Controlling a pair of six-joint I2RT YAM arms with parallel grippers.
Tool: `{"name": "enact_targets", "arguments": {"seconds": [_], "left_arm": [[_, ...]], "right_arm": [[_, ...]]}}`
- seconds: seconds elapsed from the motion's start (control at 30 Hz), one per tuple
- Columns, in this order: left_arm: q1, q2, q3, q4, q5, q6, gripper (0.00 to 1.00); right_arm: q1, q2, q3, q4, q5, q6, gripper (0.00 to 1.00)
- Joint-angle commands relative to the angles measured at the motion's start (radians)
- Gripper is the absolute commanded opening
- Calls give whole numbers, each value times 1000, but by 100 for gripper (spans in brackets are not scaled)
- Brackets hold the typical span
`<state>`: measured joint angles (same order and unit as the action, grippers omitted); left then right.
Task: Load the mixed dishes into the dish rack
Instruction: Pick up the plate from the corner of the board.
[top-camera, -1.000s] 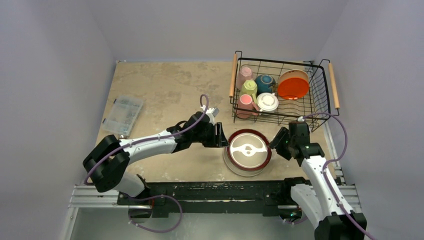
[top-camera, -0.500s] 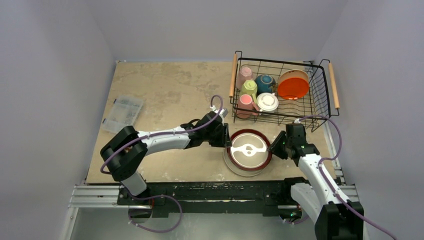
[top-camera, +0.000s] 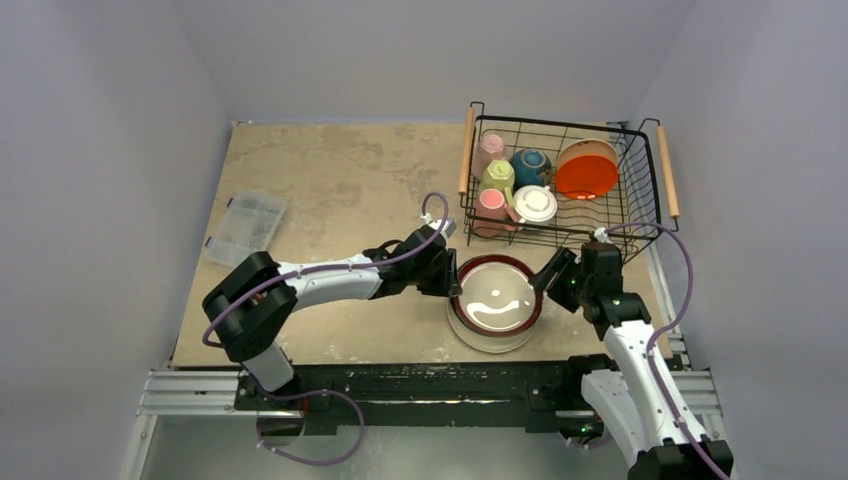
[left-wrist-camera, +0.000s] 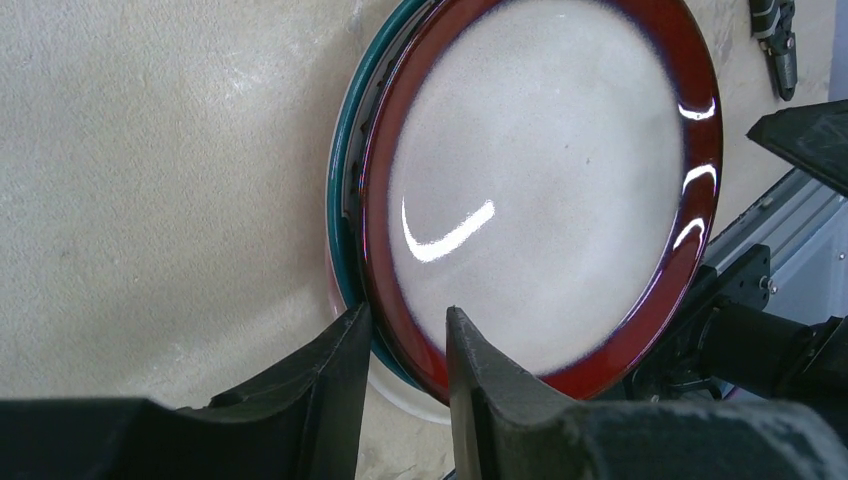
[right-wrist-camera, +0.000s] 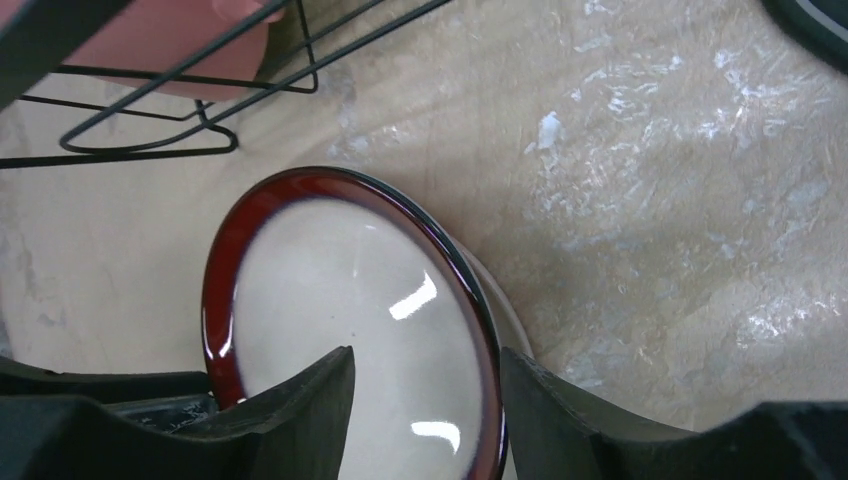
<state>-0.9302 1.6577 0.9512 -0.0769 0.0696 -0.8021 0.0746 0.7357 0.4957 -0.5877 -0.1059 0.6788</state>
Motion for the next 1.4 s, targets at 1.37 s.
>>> {"name": "enact_targets", "arguments": {"seconds": [1.37], "left_arm": [[-4,63,-75,108,42,7,12]], "right_arm": [[1,52,-5,-14,66,30,58]]}}
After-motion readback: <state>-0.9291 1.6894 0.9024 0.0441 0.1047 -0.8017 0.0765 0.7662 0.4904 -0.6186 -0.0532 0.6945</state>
